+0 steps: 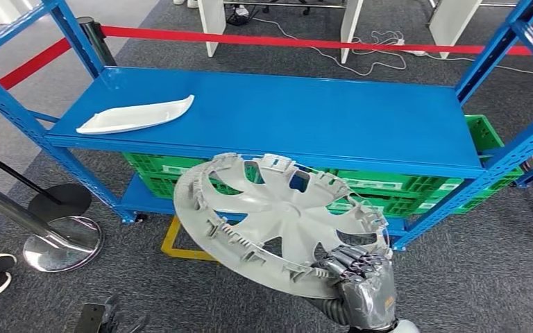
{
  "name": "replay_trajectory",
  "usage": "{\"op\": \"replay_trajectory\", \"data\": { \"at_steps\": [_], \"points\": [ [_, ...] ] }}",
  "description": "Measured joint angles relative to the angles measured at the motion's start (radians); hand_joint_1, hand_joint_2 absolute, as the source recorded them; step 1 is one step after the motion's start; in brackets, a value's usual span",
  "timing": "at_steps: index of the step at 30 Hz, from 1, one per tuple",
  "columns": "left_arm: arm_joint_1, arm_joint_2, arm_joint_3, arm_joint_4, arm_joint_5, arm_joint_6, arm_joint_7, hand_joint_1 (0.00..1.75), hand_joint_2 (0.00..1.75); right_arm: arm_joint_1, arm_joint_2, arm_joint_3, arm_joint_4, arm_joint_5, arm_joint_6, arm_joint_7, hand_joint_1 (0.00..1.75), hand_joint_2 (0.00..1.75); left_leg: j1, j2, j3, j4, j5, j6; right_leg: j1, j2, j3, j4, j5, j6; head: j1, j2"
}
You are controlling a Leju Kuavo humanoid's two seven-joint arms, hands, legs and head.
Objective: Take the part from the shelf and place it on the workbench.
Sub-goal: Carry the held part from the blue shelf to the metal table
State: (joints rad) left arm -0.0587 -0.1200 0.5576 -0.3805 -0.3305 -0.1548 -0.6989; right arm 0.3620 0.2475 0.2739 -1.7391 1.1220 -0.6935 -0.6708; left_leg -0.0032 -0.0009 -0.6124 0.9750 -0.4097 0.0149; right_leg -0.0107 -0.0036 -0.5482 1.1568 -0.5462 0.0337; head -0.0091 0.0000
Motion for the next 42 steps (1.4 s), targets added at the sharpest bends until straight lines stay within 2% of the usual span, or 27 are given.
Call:
{"op": "replay_trajectory", "data": {
  "at_steps": [2, 3, 5, 6, 8, 10, 11, 12, 13, 15, 17, 19, 21, 22, 25, 26, 27, 28, 30, 32, 33, 34, 36, 38, 40, 41, 42],
  "points": [
    [-0.001, -0.003, -0.013, 0.0, 0.002, 0.002, 0.0, 0.0, 1.75, 0.007, 0.02, -0.022, -0.05, 0.021, 0.0, -0.018, 1.75, 1.75, -0.003, -0.001, -0.022, 0.012, 0.016, -0.009, 0.001, 0.002, 0.092, -0.138, -0.014, -0.004, -0.001, 0.0],
    [-0.002, -0.005, -0.02, 0.001, 0.004, 0.004, 0.0, 0.0, 1.75, 0.008, 0.029, -0.031, -0.077, 0.03, 0.0, -0.02, 1.75, 1.75, -0.004, -0.001, -0.028, 0.015, 0.025, -0.013, 0.003, 0.002, 0.111, -0.176, -0.027, -0.007, 0.0, 0.0],
    [0.0, -0.005, -0.031, 0.002, 0.006, 0.006, 0.0, 0.0, 1.75, 0.009, 0.042, -0.046, -0.12, 0.044, 0.0, -0.021, 1.75, 1.75, -0.002, -0.001, -0.035, 0.015, 0.041, -0.023, 0.004, 0.001, 0.103, -0.19, -0.023, -0.019, 0.001, 0.0],
    [0.001, -0.005, -0.035, 0.004, 0.007, 0.008, 0.0, 0.0, 1.75, 0.01, 0.047, -0.053, -0.137, 0.049, -0.001, -0.021, 1.75, 1.75, 0.0, -0.002, -0.04, 0.02, 0.031, -0.029, 0.004, 0.0, 0.093, -0.189, -0.014, -0.027, 0.001, 0.0],
    [0.003, -0.004, -0.043, 0.006, 0.007, 0.012, 0.0, 0.0, 1.75, 0.01, 0.057, -0.064, -0.165, 0.055, -0.001, -0.02, 1.75, 1.75, 0.004, -0.002, -0.057, 0.078, -0.049, -0.041, 0.001, -0.004, 0.072, -0.19, 0.008, -0.043, -0.003, 0.0],
    [0.002, -0.004, -0.049, 0.006, 0.008, 0.017, 0.0, 0.0, 1.75, 0.011, 0.064, -0.071, -0.185, 0.058, -0.001, -0.02, 1.75, 1.75, 0.008, -0.002, -0.078, 0.199, -0.152, -0.051, 0.002, -0.006, 0.051, -0.187, 0.03, -0.051, -0.008, 0.0],
    [0.002, -0.005, -0.052, 0.006, 0.008, 0.019, 0.0, 0.0, 1.75, 0.011, 0.065, -0.074, -0.193, 0.059, -0.001, -0.02, 1.75, 1.75, 0.009, -0.002, -0.082, 0.256, -0.175, -0.054, 0.003, -0.006, 0.038, -0.183, 0.041, -0.051, -0.008, 0.0],
    [0.001, -0.004, -0.055, 0.006, 0.009, 0.02, 0.0, 0.0, 1.75, 0.01, 0.066, -0.076, -0.202, 0.059, -0.001, -0.02, 1.75, 1.75, 0.01, -0.002, -0.076, 0.289, -0.174, -0.055, 0.004, -0.007, 0.023, -0.178, 0.052, -0.05, -0.008, 0.0],
    [0.001, -0.004, -0.058, 0.006, 0.01, 0.021, 0.0, 0.0, 1.75, 0.01, 0.068, -0.078, -0.211, 0.059, -0.001, -0.02, 1.75, 1.75, 0.01, -0.002, -0.055, 0.29, -0.154, -0.054, 0.005, -0.007, 0.005, -0.172, 0.06, -0.05, -0.008, 0.0],
    [0.0, -0.002, -0.063, 0.006, 0.013, 0.023, 0.0, 0.0, 1.75, 0.009, 0.071, -0.081, -0.228, 0.057, -0.001, -0.02, 1.75, 1.75, 0.009, -0.002, 0.032, 0.191, -0.109, -0.044, 0.007, -0.007, -0.024, -0.16, 0.074, -0.047, -0.008, 0.0],
    [-0.005, 0.0, -0.066, 0.006, 0.016, 0.024, 0.0, 0.0, 1.75, 0.008, 0.075, -0.084, -0.245, 0.055, -0.001, -0.02, 1.75, 1.75, 0.006, -0.002, 0.123, 0.054, -0.109, -0.029, 0.011, -0.007, -0.043, -0.152, 0.088, -0.04, -0.007, 0.0],
    [-0.01, 0.002, -0.067, 0.006, 0.017, 0.025, 0.0, 0.0, 1.75, 0.003, 0.08, -0.087, -0.258, 0.056, -0.001, -0.021, 1.75, 1.75, 0.0, -0.002, 0.152, -0.008, -0.118, -0.019, 0.011, -0.009, -0.055, -0.153, 0.107, -0.027, -0.007, 0.0],
    [-0.013, 0.001, -0.068, 0.007, 0.019, 0.027, 0.0, 0.0, 1.75, -0.004, 0.088, -0.089, -0.266, 0.056, -0.001, -0.021, 1.75, 1.75, 0.0, 0.0, 0.137, -0.017, -0.099, -0.01, 0.008, -0.008, -0.067, -0.151, 0.112, -0.013, -0.007, 0.0],
    [-0.015, 0.0, -0.068, 0.007, 0.02, 0.027, 0.0, 0.0, 1.75, -0.007, 0.091, -0.089, -0.269, 0.056, -0.001, -0.021, 1.75, 1.75, 0.002, 0.001, 0.127, -0.02, -0.087, -0.003, 0.007, -0.005, -0.078, -0.136, 0.09, -0.007, -0.006, 0.0],
    [-0.019, 0.0, -0.069, 0.008, 0.027, 0.029, 0.0, 0.0, 1.75, -0.013, 0.093, -0.091, -0.273, 0.056, -0.001, -0.021, 1.75, 1.75, 0.003, 0.004, 0.086, -0.019, -0.053, 0.01, 0.005, 0.0, -0.126, 0.019, -0.049, 0.006, -0.001, 0.0],
    [-0.019, 0.0, -0.069, 0.008, 0.028, 0.029, 0.0, 0.0, 1.75, -0.015, 0.093, -0.091, -0.274, 0.056, -0.001, -0.021, 1.75, 1.75, 0.002, 0.004, 0.071, -0.017, -0.042, 0.01, 0.004, 0.0, -0.136, 0.08, -0.077, 0.008, -0.001, 0.0],
    [-0.018, 0.0, -0.069, 0.008, 0.029, 0.029, 0.0, 0.0, 1.75, -0.015, 0.093, -0.091, -0.274, 0.056, -0.001, -0.021, 1.75, 1.75, 0.001, 0.004, 0.055, -0.015, -0.032, 0.009, 0.004, 0.0, -0.135, 0.118, -0.082, 0.01, -0.002, 0.0],
    [-0.018, 0.0, -0.068, 0.008, 0.03, 0.028, 0.0, 0.0, 1.75, -0.015, 0.093, -0.091, -0.274, 0.056, -0.001, -0.021, 1.75, 1.75, 0.001, 0.005, 0.039, -0.012, -0.022, 0.007, 0.004, 0.0, -0.119, 0.123, -0.065, 0.011, -0.001, 0.0],
    [-0.018, 0.0, -0.068, 0.008, 0.034, 0.027, 0.0, 0.0, 1.75, -0.017, 0.093, -0.09, -0.274, 0.056, -0.001, -0.021, 1.75, 1.75, 0.001, 0.004, 0.011, -0.005, -0.004, 0.003, 0.004, 0.0, -0.037, 0.032, -0.007, 0.009, -0.001, 0.0],
    [-0.018, 0.002, -0.068, 0.008, 0.036, 0.026, 0.0, 0.0, 1.75, -0.021, 0.093, -0.089, -0.274, 0.056, -0.001, -0.021, 1.75, 1.75, -0.002, 0.004, -0.011, 0.003, 0.013, -0.005, 0.006, 0.001, 0.067, -0.117, 0.003, 0.004, -0.002, 0.0],
    [-0.018, 0.002, -0.068, 0.008, 0.037, 0.026, 0.0, 0.0, 1.75, -0.022, 0.093, -0.088, -0.274, 0.056, -0.001, -0.021, 1.75, 1.75, -0.003, 0.004, -0.019, 0.006, 0.022, -0.01, 0.007, 0.002, 0.096, -0.166, -0.005, 0.001, -0.002, 0.0],
    [-0.017, 0.003, -0.068, 0.008, 0.038, 0.025, 0.0, 0.0, 1.75, -0.024, 0.094, -0.088, -0.275, 0.056, -0.001, -0.021, 1.75, 1.75, -0.003, 0.004, -0.025, 0.006, 0.033, -0.014, 0.01, 0.003, 0.108, -0.191, -0.012, -0.001, -0.003, 0.0],
    [-0.015, 0.005, -0.068, 0.008, 0.039, 0.024, 0.0, 0.0, 1.75, -0.025, 0.094, -0.088, -0.275, 0.057, -0.001, -0.021, 1.75, 1.75, -0.001, 0.003, -0.036, 0.005, 0.044, -0.024, 0.009, 0.001, 0.091, -0.197, 0.001, -0.012, -0.002, 0.0],
    [-0.012, 0.007, -0.068, 0.008, 0.043, 0.021, 0.0, 0.0, 1.75, -0.028, 0.097, -0.088, -0.276, 0.057, 0.0, -0.021, 1.75, 1.75, 0.001, 0.002, -0.054, 0.046, -0.009, -0.037, 0.005, -0.003, 0.073, -0.198, 0.021, -0.031, -0.005, 0.0],
    [-0.011, 0.008, -0.068, 0.008, 0.047, 0.018, 0.0, 0.0, 1.75, -0.029, 0.099, -0.088, -0.276, 0.056, 0.0, -0.021, 1.75, 1.75, 0.007, 0.002, -0.085, 0.165, -0.108, -0.047, 0.005, -0.006, 0.054, -0.194, 0.037, -0.046, -0.008, 0.0],
    [-0.01, 0.008, -0.068, 0.008, 0.048, 0.017, 0.0, 0.0, 1.75, -0.029, 0.099, -0.088, -0.276, 0.055, 0.0, -0.021, 1.75, 1.75, 0.01, 0.002, -0.098, 0.232, -0.144, -0.051, 0.005, -0.008, 0.04, -0.189, 0.045, -0.049, -0.008, 0.0],
    [-0.01, 0.009, -0.068, 0.008, 0.05, 0.016, 0.0, 0.0, 1.75, -0.029, 0.099, -0.088, -0.276, 0.054, 0.0, -0.021, 1.75, 1.75, 0.013, 0.002, -0.1, 0.278, -0.158, -0.054, 0.005, -0.009, 0.026, -0.183, 0.052, -0.049, -0.008, 0.0]
  ]
}}
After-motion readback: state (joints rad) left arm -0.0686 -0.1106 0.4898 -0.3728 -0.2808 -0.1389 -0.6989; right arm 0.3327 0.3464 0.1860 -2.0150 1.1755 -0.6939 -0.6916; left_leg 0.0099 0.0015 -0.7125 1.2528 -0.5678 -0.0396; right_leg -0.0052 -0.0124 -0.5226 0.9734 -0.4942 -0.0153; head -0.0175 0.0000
